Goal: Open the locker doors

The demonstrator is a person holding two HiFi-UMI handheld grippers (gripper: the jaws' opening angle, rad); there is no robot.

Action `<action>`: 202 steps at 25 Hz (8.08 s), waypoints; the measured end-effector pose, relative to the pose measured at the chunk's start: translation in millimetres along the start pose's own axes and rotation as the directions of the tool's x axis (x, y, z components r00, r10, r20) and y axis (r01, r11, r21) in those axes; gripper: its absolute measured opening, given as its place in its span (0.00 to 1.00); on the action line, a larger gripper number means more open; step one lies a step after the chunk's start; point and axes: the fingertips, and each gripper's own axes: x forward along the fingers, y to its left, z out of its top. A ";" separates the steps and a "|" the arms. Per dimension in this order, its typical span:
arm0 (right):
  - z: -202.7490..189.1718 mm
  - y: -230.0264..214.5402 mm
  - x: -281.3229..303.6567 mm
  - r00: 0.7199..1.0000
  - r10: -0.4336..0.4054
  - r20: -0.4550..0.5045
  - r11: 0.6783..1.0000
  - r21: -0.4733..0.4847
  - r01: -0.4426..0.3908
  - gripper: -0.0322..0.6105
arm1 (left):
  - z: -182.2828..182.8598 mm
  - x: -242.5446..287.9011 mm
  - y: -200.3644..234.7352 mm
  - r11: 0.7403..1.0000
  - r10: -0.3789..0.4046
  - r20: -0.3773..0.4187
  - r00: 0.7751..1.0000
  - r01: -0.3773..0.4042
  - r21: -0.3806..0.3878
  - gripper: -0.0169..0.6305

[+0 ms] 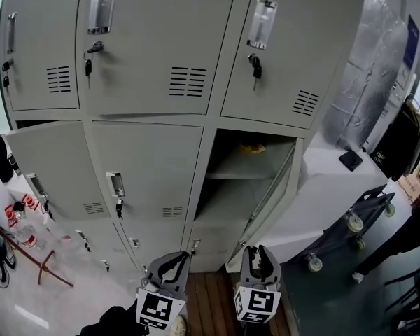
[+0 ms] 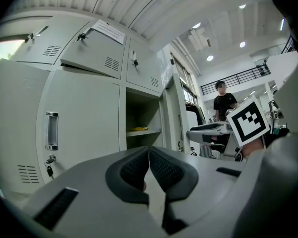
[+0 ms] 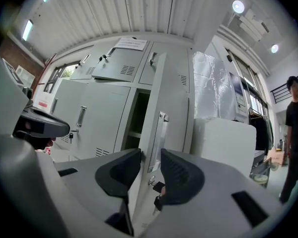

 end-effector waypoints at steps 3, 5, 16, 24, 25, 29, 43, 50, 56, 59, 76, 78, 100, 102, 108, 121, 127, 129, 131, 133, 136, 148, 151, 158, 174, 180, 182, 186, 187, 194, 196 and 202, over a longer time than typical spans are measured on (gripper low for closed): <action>-3.7 -13.9 -10.4 0.999 -0.037 -0.007 0.999 0.003 0.037 0.26 | 0.7 1.2 -11.2 1.000 -0.025 0.003 1.000 0.025 0.004 0.06; -6.2 -23.4 -16.9 0.998 -0.062 -0.012 0.998 0.004 0.062 0.25 | 1.6 3.0 -17.7 0.999 -0.039 0.021 0.999 0.039 0.007 0.06; -19.6 -73.6 -38.3 0.981 -0.189 -0.037 0.982 0.005 0.189 0.16 | 1.9 22.9 -50.3 0.993 -0.119 0.010 0.993 0.119 0.011 0.06; -28.8 -118.0 -43.5 0.954 -0.293 -0.058 0.956 -0.008 0.293 0.09 | 5.4 50.2 -67.2 0.987 -0.163 0.076 0.984 0.162 0.019 0.06; -30.1 -123.5 -43.6 0.951 -0.303 -0.060 0.953 -0.008 0.303 0.08 | 5.0 53.2 -68.8 0.986 -0.168 0.078 0.983 0.167 0.020 0.06; -35.1 -143.2 -43.1 0.939 -0.337 -0.068 0.942 -0.007 0.337 0.07 | 2.2 65.3 -72.8 0.983 -0.183 0.070 0.981 0.182 0.021 0.06; -47.7 -191.6 -34.7 0.910 -0.404 -0.090 0.914 -0.014 0.404 0.07 | -1.6 103.3 -87.5 0.975 -0.221 0.061 0.973 0.221 0.013 0.06; -48.9 -193.7 -34.6 0.913 -0.397 -0.094 0.917 -0.015 0.398 0.08 | -0.6 105.9 -87.5 0.977 -0.215 0.063 0.975 0.215 0.010 0.06; -38.7 -181.3 -48.5 0.922 -0.380 -0.077 0.925 -0.009 0.381 0.08 | 5.0 94.1 -77.0 0.983 -0.183 0.078 0.980 0.184 0.004 0.06; -27.9 -167.7 -57.9 0.933 -0.355 -0.056 0.935 -0.002 0.355 0.08 | 9.2 80.3 -68.0 0.987 -0.158 0.090 0.983 0.158 0.005 0.06; 11.3 -4.2 -86.9 0.997 -0.067 0.032 0.997 0.040 0.065 0.07 | 16.1 -56.1 1.7 0.998 0.051 0.035 0.998 -0.051 0.021 0.06; 12.7 15.1 -88.5 0.999 -0.022 0.044 0.999 0.034 0.021 0.07 | 15.9 -72.3 8.2 0.997 0.078 0.035 0.996 -0.079 0.023 0.06; 6.1 169.2 -145.8 0.951 0.299 0.074 0.953 0.036 -0.302 0.07 | -8.6 -218.6 35.4 0.953 0.303 -0.025 0.953 -0.302 0.025 0.06; 7.0 169.2 -147.0 0.951 0.300 0.077 0.952 0.036 -0.303 0.07 | -7.7 -219.7 34.5 0.953 0.302 -0.024 0.953 -0.302 0.019 0.06; 9.4 168.5 -142.5 0.950 0.303 0.081 0.951 0.038 -0.307 0.07 | -5.0 -214.7 34.9 0.953 0.303 -0.012 0.953 -0.302 0.024 0.06; 22.0 188.8 -66.8 0.912 0.398 0.099 0.914 0.037 -0.403 0.07 | -4.0 -171.8 82.6 0.928 0.373 -0.036 0.927 -0.372 0.029 0.06; 35.5 205.6 -16.4 0.870 0.477 0.122 0.875 0.026 -0.483 0.07 | -1.8 -151.6 116.2 0.895 0.446 -0.052 0.894 -0.445 0.031 0.06; 41.0 215.2 -0.5 0.849 0.510 0.138 0.856 0.019 -0.517 0.07 | -1.3 -148.0 127.3 0.878 0.478 -0.054 0.877 -0.477 0.032 0.06; 44.6 226.4 14.7 0.827 0.542 0.147 0.835 0.013 -0.550 0.07 | -1.5 -145.3 138.9 0.859 0.512 -0.055 0.857 -0.511 0.035 0.06; 47.4 237.9 28.8 0.806 0.572 0.151 0.815 0.009 -0.580 0.07 | -1.8 -143.2 149.8 0.840 0.542 -0.055 0.839 -0.541 0.039 0.06; 54.8 255.4 44.8 0.771 0.615 0.165 0.782 -0.002 -0.623 0.07 | -1.2 -144.4 162.9 0.812 0.584 -0.053 0.810 -0.583 0.037 0.06; 86.1 315.9 88.7 0.690 0.694 0.204 0.709 -0.025 -0.705 0.18 | -2.9 -163.7 214.4 0.736 0.677 -0.063 0.733 -0.675 0.045 0.06; 89.7 333.2 100.6 0.678 0.709 0.194 0.695 -0.024 -0.719 0.26 | -4.0 -166.8 229.6 0.736 0.677 -0.066 0.733 -0.676 0.048 0.06; 96.5 370.7 129.7 0.696 0.700 0.157 0.709 -0.039 -0.704 0.35 | -4.7 -178.3 267.7 0.733 0.681 -0.066 0.730 -0.679 0.047 0.06; 96.5 397.2 159.5 0.765 0.632 0.121 0.774 -0.041 -0.632 0.34 | -25.0 -196.3 312.7 0.748 0.662 -0.097 0.743 -0.664 0.017 0.06; 95.5 393.7 145.0 0.796 0.595 0.111 0.803 -0.043 -0.594 0.30 | -21.6 -197.3 311.5 0.780 0.624 -0.082 0.777 -0.626 0.005 0.06; 94.6 392.7 137.4 0.804 0.586 0.106 0.810 -0.045 -0.584 0.30 | -20.9 -197.9 309.3 0.794 0.606 -0.075 0.792 -0.608 0.000 0.06; 93.2 388.0 121.9 0.827 0.554 0.094 0.832 -0.050 -0.552 0.29 | -19.7 -200.2 302.7 0.826 0.563 -0.062 0.824 -0.564 -0.005 0.06; 93.0 386.4 118.2 0.834 0.543 0.093 0.840 -0.049 -0.541 0.29 | -19.5 -201.5 301.3 0.833 0.552 -0.059 0.831 -0.554 -0.005 0.06; 90.3 374.9 91.2 0.877 0.471 0.090 0.882 -0.024 -0.471 0.26 | -13.5 -211.1 293.3 0.878 0.479 -0.033 0.877 -0.479 0.001 0.06; 89.2 371.1 83.4 0.883 0.461 0.083 0.887 -0.017 -0.461 0.26 | -12.1 -211.5 289.3 0.891 0.454 -0.026 0.891 -0.454 0.003 0.06; 85.1 359.4 61.2 0.908 0.413 0.073 0.910 -0.003 -0.414 0.27 | -10.7 -208.0 274.6 0.930 0.367 -0.008 0.930 -0.367 0.010 0.06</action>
